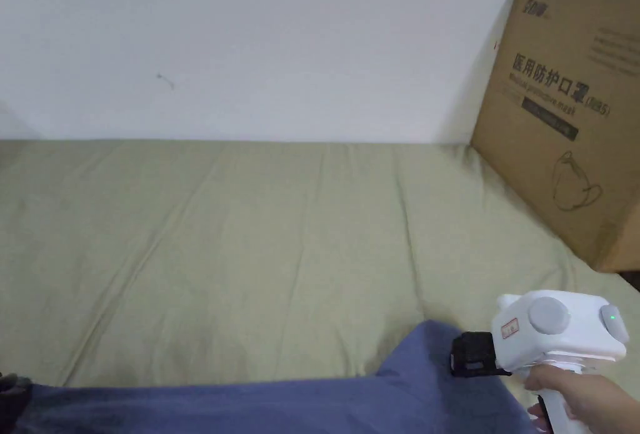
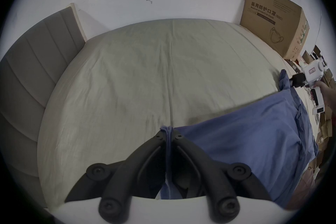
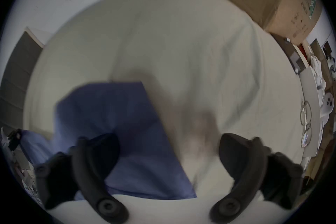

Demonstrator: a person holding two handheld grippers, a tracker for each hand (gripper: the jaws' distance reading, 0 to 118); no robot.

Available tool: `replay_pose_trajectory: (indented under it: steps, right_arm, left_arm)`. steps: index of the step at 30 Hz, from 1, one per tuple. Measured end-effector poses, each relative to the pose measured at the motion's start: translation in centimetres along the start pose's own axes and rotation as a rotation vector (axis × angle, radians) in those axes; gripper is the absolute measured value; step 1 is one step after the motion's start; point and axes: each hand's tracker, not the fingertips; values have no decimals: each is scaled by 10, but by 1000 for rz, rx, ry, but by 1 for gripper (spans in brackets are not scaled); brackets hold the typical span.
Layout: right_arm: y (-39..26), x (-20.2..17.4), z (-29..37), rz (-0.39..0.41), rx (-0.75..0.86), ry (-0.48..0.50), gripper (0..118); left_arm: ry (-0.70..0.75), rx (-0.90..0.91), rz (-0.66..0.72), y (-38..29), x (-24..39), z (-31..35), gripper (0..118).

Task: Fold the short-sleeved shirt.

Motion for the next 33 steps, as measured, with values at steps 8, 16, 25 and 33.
replay_pose_trajectory:
  steps: [8,16,25,33]
  right_arm:
    - [-37,-18,36,91,102,65,2]
    - [-82,-22,150,12,485,117,2]
    - [-31,-16,274,44,634,81,2]
    - [41,-49,375,79,808,20,2]
  left_arm:
    - [8,-62,38,-15,1,-15,4]
    - [-5,59,149,-25,4,54,3]
    - [4,271,142,80,-22,154,4]
    - [42,388,128,180,-32,206,3]
